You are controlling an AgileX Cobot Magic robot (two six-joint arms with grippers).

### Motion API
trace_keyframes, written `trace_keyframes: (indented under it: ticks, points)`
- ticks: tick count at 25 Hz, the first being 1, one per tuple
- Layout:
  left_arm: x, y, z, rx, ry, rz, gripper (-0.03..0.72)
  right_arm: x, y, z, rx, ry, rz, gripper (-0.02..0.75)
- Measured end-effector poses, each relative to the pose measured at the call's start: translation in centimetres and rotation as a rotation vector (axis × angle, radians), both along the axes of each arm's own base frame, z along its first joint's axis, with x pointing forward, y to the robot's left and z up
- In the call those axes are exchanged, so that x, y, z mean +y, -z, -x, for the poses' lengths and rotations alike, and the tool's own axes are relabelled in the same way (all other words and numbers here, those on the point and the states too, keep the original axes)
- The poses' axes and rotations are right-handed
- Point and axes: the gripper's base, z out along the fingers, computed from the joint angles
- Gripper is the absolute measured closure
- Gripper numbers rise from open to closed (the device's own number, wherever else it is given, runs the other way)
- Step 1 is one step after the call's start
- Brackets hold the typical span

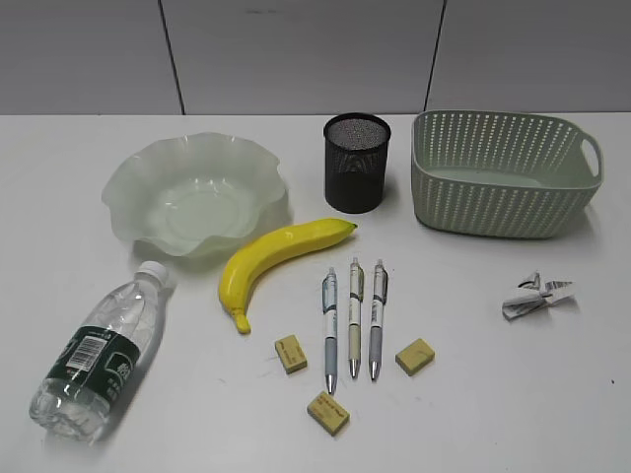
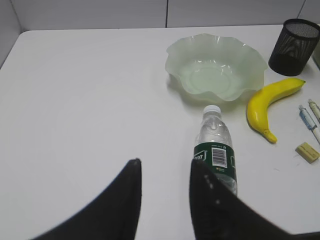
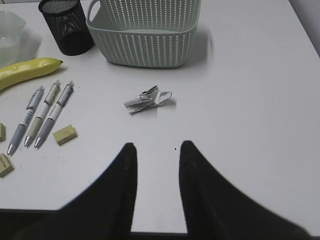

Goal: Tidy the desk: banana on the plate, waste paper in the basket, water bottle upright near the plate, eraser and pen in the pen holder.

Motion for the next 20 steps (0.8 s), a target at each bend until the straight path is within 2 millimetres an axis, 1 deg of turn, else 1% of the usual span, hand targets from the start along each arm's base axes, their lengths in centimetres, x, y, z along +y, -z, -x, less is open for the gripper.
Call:
trace_keyframes:
  ticks: [20]
  points:
    - [0.0,0.0,0.0,0.0,0.0,0.0,0.441,0.0,0.0,0.0,0.0,0.0,0.0,0.493]
